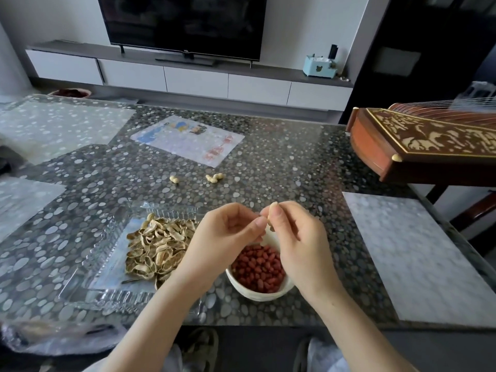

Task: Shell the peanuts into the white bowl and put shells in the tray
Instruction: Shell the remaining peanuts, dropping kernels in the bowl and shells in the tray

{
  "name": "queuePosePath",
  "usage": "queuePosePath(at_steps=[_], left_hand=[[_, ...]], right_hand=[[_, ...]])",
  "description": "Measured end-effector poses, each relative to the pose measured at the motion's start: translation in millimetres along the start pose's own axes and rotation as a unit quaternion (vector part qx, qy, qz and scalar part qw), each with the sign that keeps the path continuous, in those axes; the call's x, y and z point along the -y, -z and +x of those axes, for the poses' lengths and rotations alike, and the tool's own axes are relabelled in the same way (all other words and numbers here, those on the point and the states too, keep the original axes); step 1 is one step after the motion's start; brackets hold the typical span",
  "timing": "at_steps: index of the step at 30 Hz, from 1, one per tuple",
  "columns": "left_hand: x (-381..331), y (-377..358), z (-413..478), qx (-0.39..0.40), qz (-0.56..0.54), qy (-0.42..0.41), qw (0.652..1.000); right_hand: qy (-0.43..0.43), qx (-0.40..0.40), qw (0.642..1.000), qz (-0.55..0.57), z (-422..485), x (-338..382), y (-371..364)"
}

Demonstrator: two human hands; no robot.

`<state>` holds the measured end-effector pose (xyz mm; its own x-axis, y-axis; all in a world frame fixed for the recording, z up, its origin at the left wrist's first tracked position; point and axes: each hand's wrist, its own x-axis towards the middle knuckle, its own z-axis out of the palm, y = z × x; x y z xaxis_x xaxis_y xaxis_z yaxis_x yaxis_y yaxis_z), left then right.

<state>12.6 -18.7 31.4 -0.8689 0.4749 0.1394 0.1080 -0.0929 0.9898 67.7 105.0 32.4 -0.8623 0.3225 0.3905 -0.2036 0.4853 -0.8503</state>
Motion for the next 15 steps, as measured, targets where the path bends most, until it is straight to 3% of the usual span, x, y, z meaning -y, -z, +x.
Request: queuePosePath(at_steps=[7,11,15], left_hand=[[0.9,1.2,2.2,-0.008,0.055,-0.035,0.998],[2.9,1.0,3.6,0.007,0.075,-0.028,0.997],[5.7,3.7,5.2,0.007,0.115,-0.021,0.993]], right_hand=[[0.009,0.005,0.998,-0.062,1.1,-10.3,3.5],[-0.035,0.123,0.992,-0.017,-3.8,-2.0,8.0],[-0.025,0.172,0.984,-0.038,-4.0,-3.1,11.7]])
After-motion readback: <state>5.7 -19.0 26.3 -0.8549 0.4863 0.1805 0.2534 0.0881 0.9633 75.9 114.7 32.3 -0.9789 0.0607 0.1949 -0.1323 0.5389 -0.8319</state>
